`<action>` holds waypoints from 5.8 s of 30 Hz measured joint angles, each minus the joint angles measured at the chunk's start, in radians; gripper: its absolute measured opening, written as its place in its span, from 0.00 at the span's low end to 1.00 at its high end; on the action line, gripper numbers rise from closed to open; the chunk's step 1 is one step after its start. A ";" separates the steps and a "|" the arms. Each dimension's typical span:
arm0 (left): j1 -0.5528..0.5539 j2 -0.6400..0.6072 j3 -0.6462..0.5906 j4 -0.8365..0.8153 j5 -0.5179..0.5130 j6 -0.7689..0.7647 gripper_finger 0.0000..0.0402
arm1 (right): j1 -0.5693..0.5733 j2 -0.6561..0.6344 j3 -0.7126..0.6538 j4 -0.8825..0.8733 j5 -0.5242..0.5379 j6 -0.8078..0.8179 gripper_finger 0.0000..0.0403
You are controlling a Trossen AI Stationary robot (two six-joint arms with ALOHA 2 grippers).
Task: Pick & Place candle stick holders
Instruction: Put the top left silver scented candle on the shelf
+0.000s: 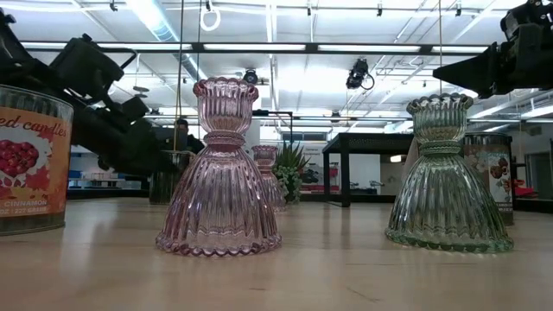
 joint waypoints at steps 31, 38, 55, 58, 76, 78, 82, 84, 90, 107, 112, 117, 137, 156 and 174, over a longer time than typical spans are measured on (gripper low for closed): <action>0.053 0.328 0.145 0.223 -0.072 0.036 0.92 | 0.000 0.000 0.000 0.000 0.000 0.000 0.04; 0.056 0.328 0.144 0.235 -0.029 0.046 0.90 | 0.000 0.000 0.000 0.000 0.000 0.000 0.04; 0.053 0.331 0.477 -0.064 0.197 0.073 0.90 | 0.000 0.000 0.000 0.000 0.000 0.000 0.04; 0.054 0.331 0.662 -0.309 0.200 0.140 0.90 | 0.000 0.000 0.000 0.000 0.000 0.000 0.04; 0.152 0.637 1.354 -0.486 0.306 0.315 0.90 | 0.000 0.000 0.000 0.000 0.000 0.000 0.04; 0.165 0.716 1.454 -0.531 0.327 0.317 0.90 | 0.000 0.000 0.000 -0.001 0.000 0.000 0.04; 0.189 0.849 1.654 -0.612 0.362 0.337 0.90 | 0.000 0.000 0.000 0.000 0.000 0.000 0.04; 0.195 0.900 1.742 -0.667 0.384 0.338 0.90 | 0.000 0.000 0.000 0.000 0.000 0.000 0.04; 0.197 0.996 1.888 -0.674 0.412 0.375 0.90 | 0.000 0.000 0.000 0.000 0.000 0.000 0.04; 0.271 1.098 1.949 -0.674 0.431 0.322 0.90 | 0.000 0.000 0.000 0.000 0.000 0.000 0.04; 0.275 1.103 1.950 -0.636 0.454 0.308 0.90 | 0.000 0.000 0.000 0.000 0.000 0.000 0.04; 0.274 1.147 1.950 -0.557 0.465 0.304 0.90 | 0.000 0.000 0.000 0.000 -0.001 0.000 0.04; 0.264 1.173 1.950 -0.532 0.433 0.277 0.90 | 0.000 0.000 0.000 -0.001 -0.027 0.000 0.04; 0.255 1.174 1.949 -0.494 0.434 0.254 0.96 | 0.000 0.000 0.000 0.000 -0.027 0.000 0.04; 0.253 1.173 1.949 -0.484 0.434 0.310 0.96 | 0.000 0.000 0.000 0.000 -0.026 0.000 0.04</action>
